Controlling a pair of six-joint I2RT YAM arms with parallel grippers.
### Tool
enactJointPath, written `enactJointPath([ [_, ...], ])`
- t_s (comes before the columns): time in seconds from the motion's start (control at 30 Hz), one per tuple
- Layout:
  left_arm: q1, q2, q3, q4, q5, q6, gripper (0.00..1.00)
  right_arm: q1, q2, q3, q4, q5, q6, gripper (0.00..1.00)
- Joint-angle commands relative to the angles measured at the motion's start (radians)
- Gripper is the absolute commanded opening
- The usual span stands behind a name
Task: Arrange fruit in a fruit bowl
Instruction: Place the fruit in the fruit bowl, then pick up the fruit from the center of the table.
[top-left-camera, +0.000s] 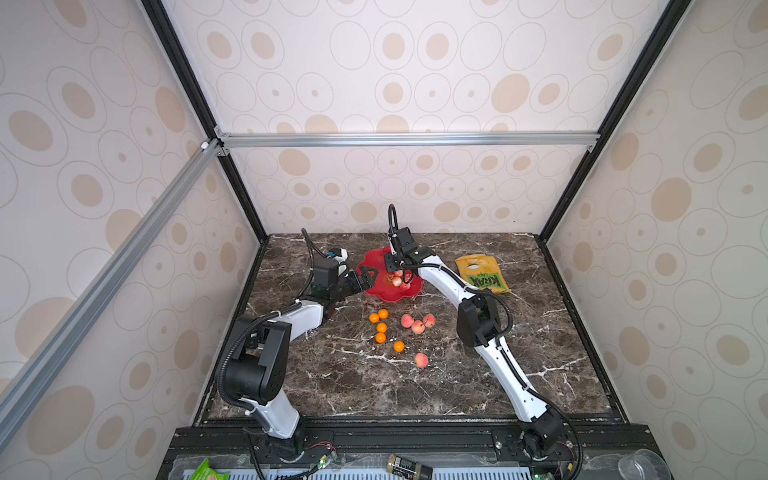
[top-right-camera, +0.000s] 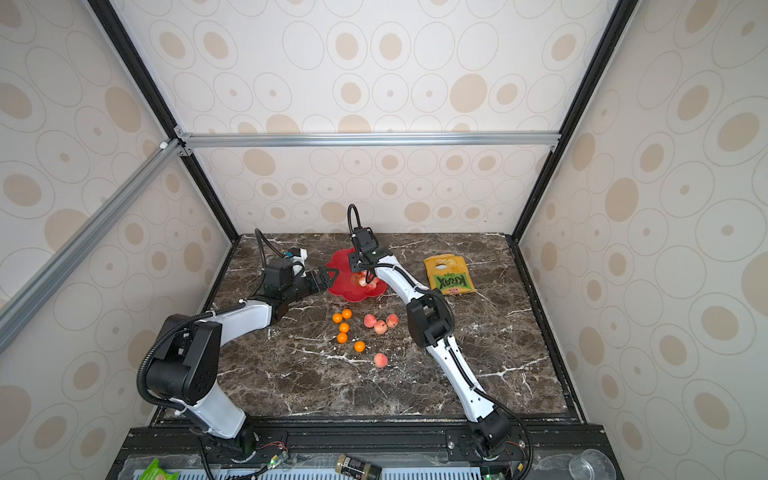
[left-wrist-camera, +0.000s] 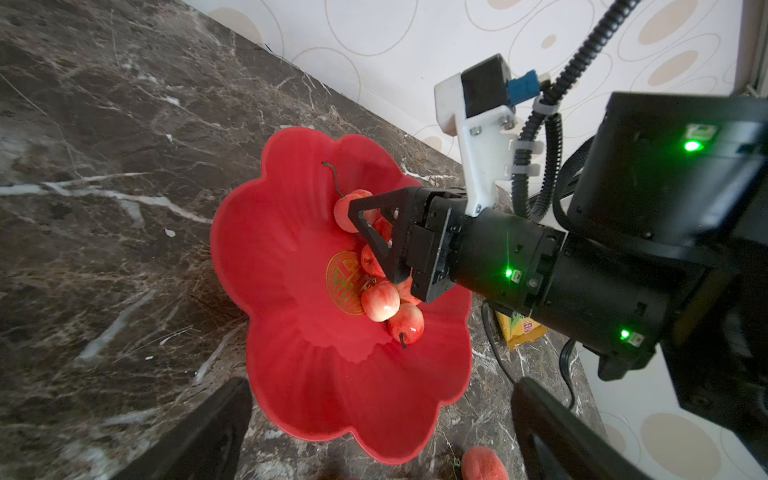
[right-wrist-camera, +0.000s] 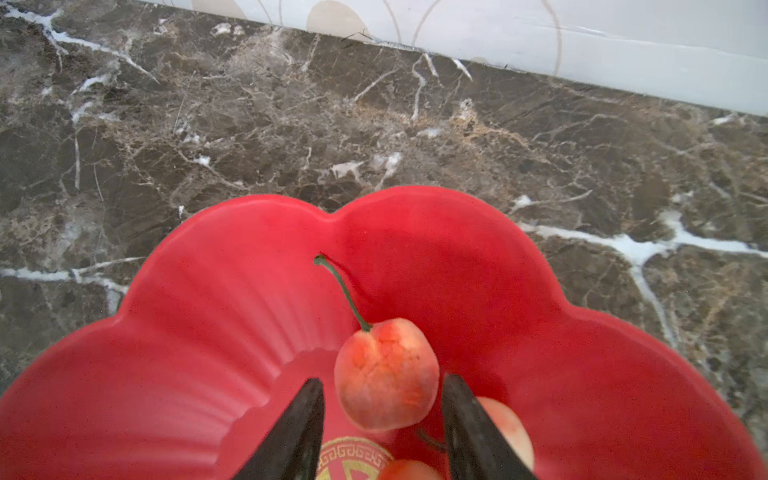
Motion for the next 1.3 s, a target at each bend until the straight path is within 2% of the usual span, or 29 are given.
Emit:
enactJointPath([
  [0.0, 0.008, -0.005, 0.031, 0.013, 0.014, 0.019, 0.98, 0.001, 0.023, 0.030, -0.020, -0.007, 0.004, 0.50],
  [0.3, 0.007, -0.093, 0.015, -0.027, -0.001, 0.035, 0.98, 0.001, -0.078, 0.022, -0.021, -0.017, -0.045, 0.55],
  [0.5, -0.002, -0.184, -0.019, -0.064, -0.010, 0.048, 0.98, 0.001, -0.242, -0.132, 0.023, -0.031, -0.059, 0.55],
  [0.7, -0.035, -0.290, -0.074, -0.116, -0.035, 0.073, 0.98, 0.001, -0.448, -0.406, 0.052, -0.050, -0.029, 0.53],
  [0.87, -0.085, -0.375, -0.124, -0.178, -0.064, 0.095, 0.98, 0.001, -0.658, -0.719, 0.097, -0.070, 0.017, 0.51],
  [1.03, -0.175, -0.422, -0.164, -0.214, -0.114, 0.120, 0.98, 0.002, -0.862, -1.024, 0.153, -0.074, 0.059, 0.50],
  [1.27, -0.308, -0.449, -0.236, -0.163, -0.153, 0.115, 0.98, 0.002, -1.083, -1.347, 0.178, -0.072, 0.060, 0.50],
])
